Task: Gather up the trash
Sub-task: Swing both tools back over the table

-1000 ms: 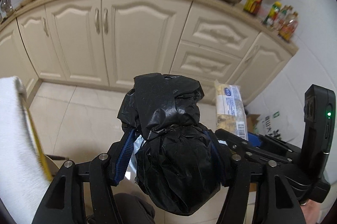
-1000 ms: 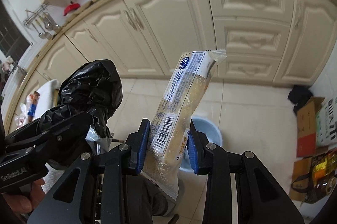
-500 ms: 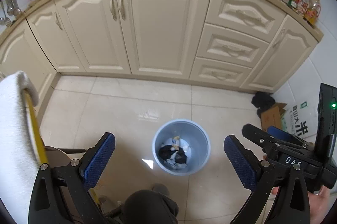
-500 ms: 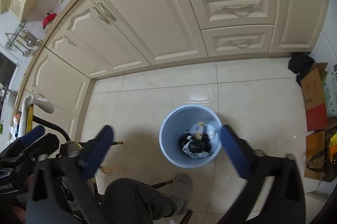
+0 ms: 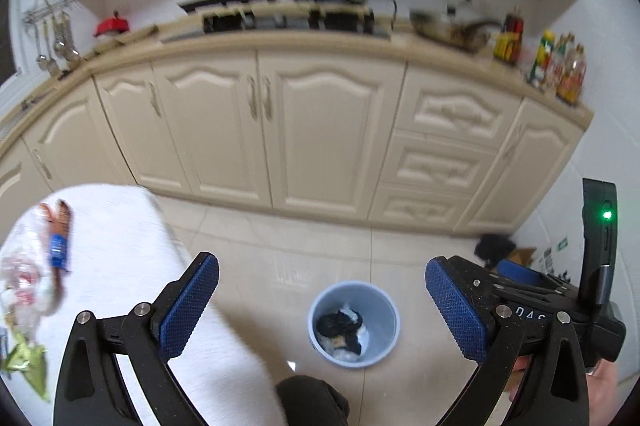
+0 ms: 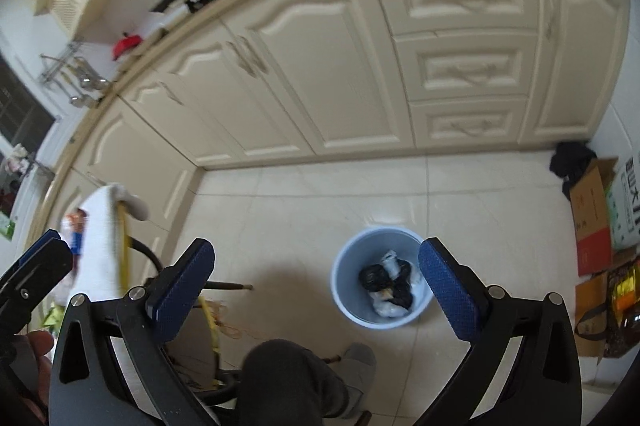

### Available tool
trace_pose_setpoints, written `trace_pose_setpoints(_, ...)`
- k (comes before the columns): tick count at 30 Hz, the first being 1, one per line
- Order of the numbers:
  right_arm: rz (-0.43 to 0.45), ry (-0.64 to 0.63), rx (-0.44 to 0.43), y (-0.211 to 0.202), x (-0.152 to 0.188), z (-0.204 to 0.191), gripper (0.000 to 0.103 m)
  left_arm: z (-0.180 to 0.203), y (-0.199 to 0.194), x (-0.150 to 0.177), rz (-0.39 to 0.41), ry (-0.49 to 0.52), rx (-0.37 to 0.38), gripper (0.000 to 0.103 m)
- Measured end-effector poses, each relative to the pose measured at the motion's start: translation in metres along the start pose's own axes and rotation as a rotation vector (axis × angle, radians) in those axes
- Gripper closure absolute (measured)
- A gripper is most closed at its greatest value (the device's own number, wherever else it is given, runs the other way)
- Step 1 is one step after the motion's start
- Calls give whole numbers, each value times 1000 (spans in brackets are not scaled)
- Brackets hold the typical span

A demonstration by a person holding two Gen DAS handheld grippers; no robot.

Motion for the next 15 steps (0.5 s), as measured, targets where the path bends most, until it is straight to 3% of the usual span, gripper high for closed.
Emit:
trace_pose_setpoints(8, 72, -157, -89, -39, -3, -111, 0, -87, -128, 43, 164, -122, -87, 1)
trace_pose_setpoints(15, 96, -302, -167, -64, 12, -203, 0, -142, -235, 105, 265, -202, -178, 1)
Point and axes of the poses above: each gripper's, at about its wrist camera, not at the fingertips, and y roughly the way its jaws point, z to its right, x to its underside, the point moved 6 cm from there along y, roughly the way its jaws point, and after that the axes turned 13 degrees about -x, right-handed, at the moved point
